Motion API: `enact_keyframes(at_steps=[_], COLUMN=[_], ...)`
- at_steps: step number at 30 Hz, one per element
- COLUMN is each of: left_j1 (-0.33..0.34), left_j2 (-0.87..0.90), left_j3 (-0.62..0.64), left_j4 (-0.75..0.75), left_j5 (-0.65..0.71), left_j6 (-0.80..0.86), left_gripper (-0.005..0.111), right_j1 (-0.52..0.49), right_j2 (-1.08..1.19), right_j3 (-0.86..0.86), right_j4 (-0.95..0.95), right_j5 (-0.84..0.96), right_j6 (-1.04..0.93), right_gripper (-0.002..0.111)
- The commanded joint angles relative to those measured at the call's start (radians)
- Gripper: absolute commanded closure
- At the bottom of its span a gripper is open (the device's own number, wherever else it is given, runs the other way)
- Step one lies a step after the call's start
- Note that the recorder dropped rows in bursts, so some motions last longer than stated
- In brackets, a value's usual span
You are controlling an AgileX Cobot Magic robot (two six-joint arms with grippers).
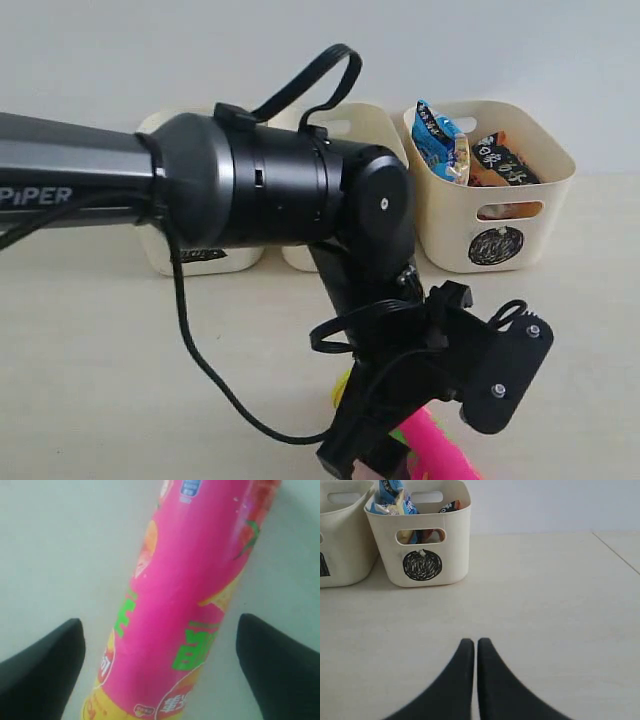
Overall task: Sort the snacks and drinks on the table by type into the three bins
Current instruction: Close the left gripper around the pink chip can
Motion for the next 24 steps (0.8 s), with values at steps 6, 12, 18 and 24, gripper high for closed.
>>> enact_keyframes(at_steps=[6,12,18,24], left_j1=[-0.008,-0.008,-0.008,-0.008], left_j2=[0.072,0.107,0.137,0.144], left_j3=[-0.026,-0.026,-0.026,-0.026], left_j4=[0.005,0.029,0.057,0.057], left_j5=[0.029,-0.032,-0.066,-0.085], left_j6=[-0.001,0.005,0.005,0.038], left_gripper=[0.03,0.03,0.033,0.063], right_j1=[0.002,0.002,0.002,0.002], right_j2=[-0.006,-0.006,-0.006,-0.006], right_j3=[0.004,0.004,0.004,0.004], right_j4=[-0.004,-0.004,-0.004,-0.004], right_j5=[-0.007,-0.007,-0.007,-0.007], right_j6=[0.0,0.0,0.0,0.0], right_gripper=[0.108,0.108,0.108,0.108])
